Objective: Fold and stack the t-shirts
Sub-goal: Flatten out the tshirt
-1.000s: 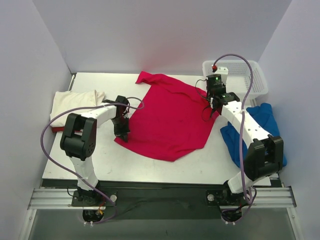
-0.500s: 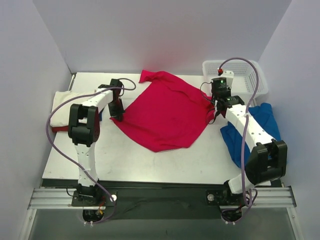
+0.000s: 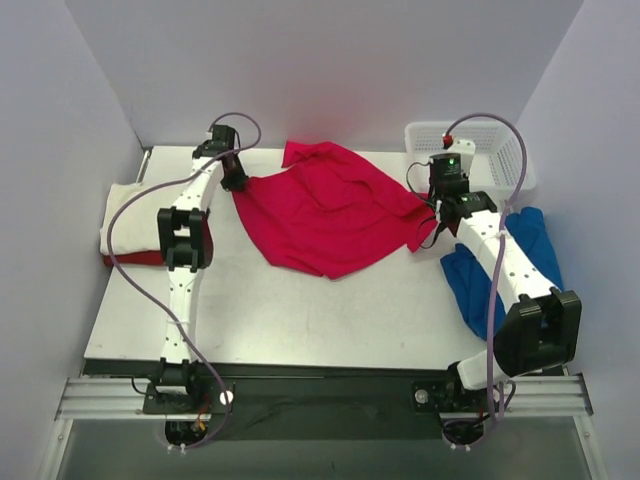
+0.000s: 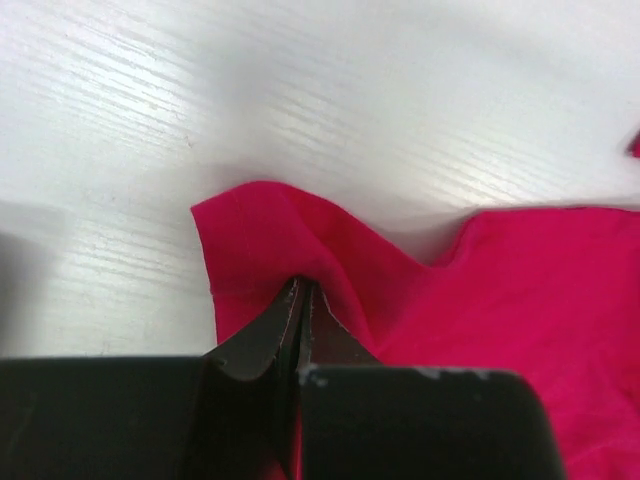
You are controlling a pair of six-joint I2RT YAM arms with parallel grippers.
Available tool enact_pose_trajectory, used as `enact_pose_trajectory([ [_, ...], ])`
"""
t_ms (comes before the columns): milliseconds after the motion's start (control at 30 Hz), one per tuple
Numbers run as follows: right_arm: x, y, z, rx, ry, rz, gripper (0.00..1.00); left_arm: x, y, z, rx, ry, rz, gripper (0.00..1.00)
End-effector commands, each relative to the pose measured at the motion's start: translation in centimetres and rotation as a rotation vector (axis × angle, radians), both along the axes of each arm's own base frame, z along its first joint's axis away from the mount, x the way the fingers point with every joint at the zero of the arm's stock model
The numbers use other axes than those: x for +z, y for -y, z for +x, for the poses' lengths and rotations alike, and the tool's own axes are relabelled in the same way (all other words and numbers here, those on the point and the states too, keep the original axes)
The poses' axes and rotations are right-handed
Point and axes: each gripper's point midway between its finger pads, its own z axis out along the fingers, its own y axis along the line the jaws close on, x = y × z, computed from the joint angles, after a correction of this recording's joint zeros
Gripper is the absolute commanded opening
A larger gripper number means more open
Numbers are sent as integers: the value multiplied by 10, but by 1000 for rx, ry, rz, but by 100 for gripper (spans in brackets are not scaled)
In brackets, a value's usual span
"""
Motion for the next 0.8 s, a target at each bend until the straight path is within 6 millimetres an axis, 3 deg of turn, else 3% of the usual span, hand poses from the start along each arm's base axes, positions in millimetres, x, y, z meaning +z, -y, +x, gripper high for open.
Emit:
enact_pose_trajectory([
  [0,38,-3,0,-1,88,46,0,61,18,19,-43,190,-101,0],
  [67,35,-4,0,3,83,55,0,88,26,11,-83,259,-108,0],
  [100,31,-6,-1,6,74,63,0,115,31,6,-117,306,-106,0],
  [133,30,-7,-1,6,74,68,0,109,35,-4,-134,285,-100,0],
  [200,27,-8,-2,3,68,73,0,118,39,-18,-171,279,-89,0],
  [233,24,-9,-2,5,62,73,0,133,42,-29,-185,286,-92,0],
  [300,21,-10,-2,7,56,79,0,119,49,-53,-210,228,-81,0],
  [333,19,-11,-2,10,49,79,0,131,51,-64,-217,233,-81,2],
  [367,16,-12,-1,12,45,84,0,115,55,-81,-226,179,-75,4],
  [433,14,-13,-1,15,40,87,0,112,61,-103,-243,131,-99,5],
  [467,13,-14,-1,17,37,89,0,99,67,-119,-250,80,-101,8],
  [533,11,-15,-1,16,34,94,0,91,74,-142,-273,23,-106,21],
  [567,10,-16,-1,21,31,96,0,86,76,-151,-268,-1,-104,32],
  [600,9,-17,-1,23,30,99,0,69,82,-171,-284,-57,-94,32],
  [767,3,-18,0,27,17,103,0,51,95,-220,-298,-140,-111,36],
])
